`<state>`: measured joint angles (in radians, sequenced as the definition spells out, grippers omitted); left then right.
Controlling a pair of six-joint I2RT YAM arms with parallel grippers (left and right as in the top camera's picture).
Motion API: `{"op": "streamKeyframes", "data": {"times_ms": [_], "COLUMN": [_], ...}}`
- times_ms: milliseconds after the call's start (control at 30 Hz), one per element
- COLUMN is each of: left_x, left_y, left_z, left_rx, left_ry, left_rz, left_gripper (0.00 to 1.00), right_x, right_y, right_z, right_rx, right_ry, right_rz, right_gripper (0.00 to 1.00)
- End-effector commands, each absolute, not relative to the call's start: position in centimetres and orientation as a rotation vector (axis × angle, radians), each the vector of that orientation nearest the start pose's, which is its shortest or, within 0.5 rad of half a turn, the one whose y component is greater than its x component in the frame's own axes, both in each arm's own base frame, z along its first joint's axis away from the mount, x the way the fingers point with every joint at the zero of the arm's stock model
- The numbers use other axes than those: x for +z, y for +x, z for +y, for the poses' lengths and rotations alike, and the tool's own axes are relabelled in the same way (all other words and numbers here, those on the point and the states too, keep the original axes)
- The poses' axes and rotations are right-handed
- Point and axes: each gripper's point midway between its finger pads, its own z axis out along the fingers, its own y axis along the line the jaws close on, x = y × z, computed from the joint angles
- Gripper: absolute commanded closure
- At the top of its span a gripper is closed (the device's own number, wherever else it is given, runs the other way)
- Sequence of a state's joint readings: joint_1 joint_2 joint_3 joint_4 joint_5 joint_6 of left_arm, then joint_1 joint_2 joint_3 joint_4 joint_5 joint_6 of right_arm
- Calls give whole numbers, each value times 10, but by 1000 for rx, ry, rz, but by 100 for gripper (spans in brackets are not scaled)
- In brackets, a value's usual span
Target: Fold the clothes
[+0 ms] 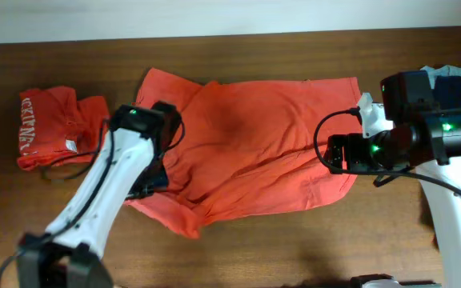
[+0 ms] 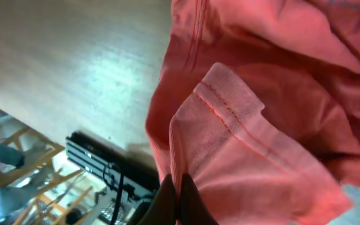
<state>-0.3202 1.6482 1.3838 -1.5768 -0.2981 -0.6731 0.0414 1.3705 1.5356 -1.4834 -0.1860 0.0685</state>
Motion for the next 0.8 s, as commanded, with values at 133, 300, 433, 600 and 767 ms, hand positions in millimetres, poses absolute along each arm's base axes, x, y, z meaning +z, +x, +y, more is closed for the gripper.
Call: {"op": "streamKeyframes", "data": {"times_ms": [133, 300, 433, 600, 767], "left_x": [152, 144, 144, 142, 134], "left_y": [198, 179, 178, 194, 236], "left_z": [-23, -43, -48, -42, -56], "left_rx": [611, 489, 506, 545, 380], "left_ry": [-567, -572, -483, -458, -464], "left_rz": [3211, 3334, 3337, 3247, 3089], "left_gripper": [99, 99, 76, 60, 13], "right_x": [241, 241, 241, 237, 233], "right_y": [258, 258, 257, 248, 241], "right_z": [42, 43, 43, 44, 37], "right_rx": [293, 294, 295, 308, 269], "right_ry": [-12, -11, -11, 1, 192], "right_rz": [2863, 2863, 2869, 2916, 2957], "right_gripper": [1, 1, 1, 1, 1]}}
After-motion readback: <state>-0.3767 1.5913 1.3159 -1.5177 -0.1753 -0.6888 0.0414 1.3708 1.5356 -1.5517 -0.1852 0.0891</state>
